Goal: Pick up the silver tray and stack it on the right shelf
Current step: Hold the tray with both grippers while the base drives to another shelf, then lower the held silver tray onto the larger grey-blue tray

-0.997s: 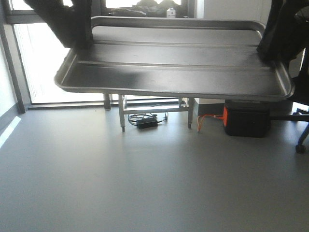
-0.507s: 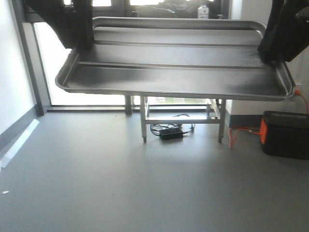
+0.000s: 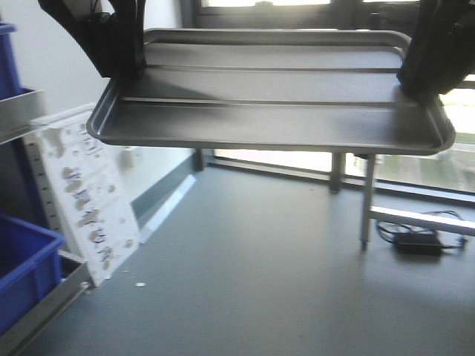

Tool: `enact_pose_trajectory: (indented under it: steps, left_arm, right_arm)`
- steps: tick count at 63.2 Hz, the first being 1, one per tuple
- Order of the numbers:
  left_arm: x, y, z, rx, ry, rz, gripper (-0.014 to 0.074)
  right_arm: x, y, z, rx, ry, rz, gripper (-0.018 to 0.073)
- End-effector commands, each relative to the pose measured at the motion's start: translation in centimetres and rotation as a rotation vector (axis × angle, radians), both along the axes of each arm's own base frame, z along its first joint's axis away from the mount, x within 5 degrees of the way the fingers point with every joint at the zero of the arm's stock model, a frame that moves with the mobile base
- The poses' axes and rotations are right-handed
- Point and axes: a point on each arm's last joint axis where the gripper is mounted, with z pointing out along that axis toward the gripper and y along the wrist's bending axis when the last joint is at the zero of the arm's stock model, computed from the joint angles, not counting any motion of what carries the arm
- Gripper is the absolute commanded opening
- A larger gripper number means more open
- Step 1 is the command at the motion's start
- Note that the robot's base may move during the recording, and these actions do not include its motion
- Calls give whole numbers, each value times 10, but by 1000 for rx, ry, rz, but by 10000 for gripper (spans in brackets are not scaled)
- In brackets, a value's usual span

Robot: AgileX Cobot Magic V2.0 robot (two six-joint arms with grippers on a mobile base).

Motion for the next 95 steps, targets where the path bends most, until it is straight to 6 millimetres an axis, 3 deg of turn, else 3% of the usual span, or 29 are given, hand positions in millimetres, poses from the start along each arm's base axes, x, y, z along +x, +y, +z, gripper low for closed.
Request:
enact_pose_trajectory:
  steps: [1,95]
  left_arm:
    - [-7,-1,27,-87,-87,-32,-93]
    - [-7,-1,27,-88,-86,-32,-93]
  right_arm:
    - [-1,2,23,54,-114,28,57]
    - [-1,2,23,54,-114,28,57]
